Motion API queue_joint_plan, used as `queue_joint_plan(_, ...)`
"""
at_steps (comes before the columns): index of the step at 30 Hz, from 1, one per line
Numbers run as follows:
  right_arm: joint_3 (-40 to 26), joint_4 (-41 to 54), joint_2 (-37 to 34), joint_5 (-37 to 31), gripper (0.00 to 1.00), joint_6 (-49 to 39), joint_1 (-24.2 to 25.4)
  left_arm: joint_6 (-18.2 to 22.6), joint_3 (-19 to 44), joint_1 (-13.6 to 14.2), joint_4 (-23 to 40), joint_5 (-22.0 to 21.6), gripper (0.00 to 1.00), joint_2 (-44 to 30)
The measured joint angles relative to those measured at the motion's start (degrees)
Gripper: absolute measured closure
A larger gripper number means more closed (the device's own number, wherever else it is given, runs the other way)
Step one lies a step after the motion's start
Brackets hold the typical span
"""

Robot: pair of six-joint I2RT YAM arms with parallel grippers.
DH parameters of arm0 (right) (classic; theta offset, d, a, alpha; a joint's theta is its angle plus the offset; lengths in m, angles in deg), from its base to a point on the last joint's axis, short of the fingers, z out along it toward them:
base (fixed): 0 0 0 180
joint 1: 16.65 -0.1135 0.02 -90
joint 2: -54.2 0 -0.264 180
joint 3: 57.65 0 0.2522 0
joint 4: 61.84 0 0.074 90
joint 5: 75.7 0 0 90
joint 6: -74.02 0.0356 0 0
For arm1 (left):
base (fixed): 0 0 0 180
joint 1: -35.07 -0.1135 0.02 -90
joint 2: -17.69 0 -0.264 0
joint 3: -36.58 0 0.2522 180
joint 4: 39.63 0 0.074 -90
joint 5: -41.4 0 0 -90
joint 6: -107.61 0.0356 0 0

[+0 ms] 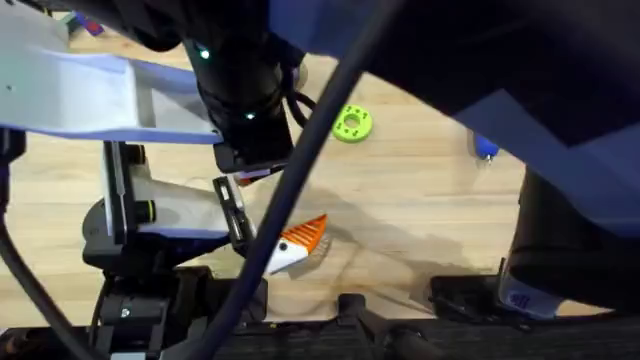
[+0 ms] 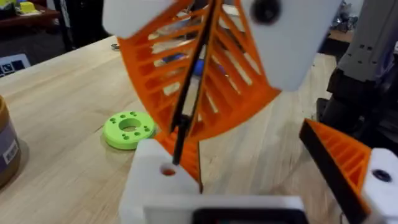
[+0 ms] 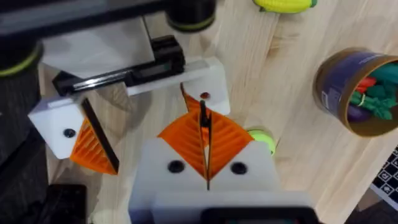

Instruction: Pick up the gripper from the table and insert it into the empty holder that is missing its gripper. Then pick up a screw, insert it into the mounting hole, and use the screwdriver to tighten it. Finally, clean up the table by picking up the vegetable and placing it into the bucket.

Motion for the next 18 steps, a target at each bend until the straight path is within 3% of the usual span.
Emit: queue_joint_plan(18, 0.2, -0.9, 0.0, 0.0, 0.995, 0.0, 0.0, 0.0, 0.0, 0.0, 0.0, 0.0, 0.015, 0.0)
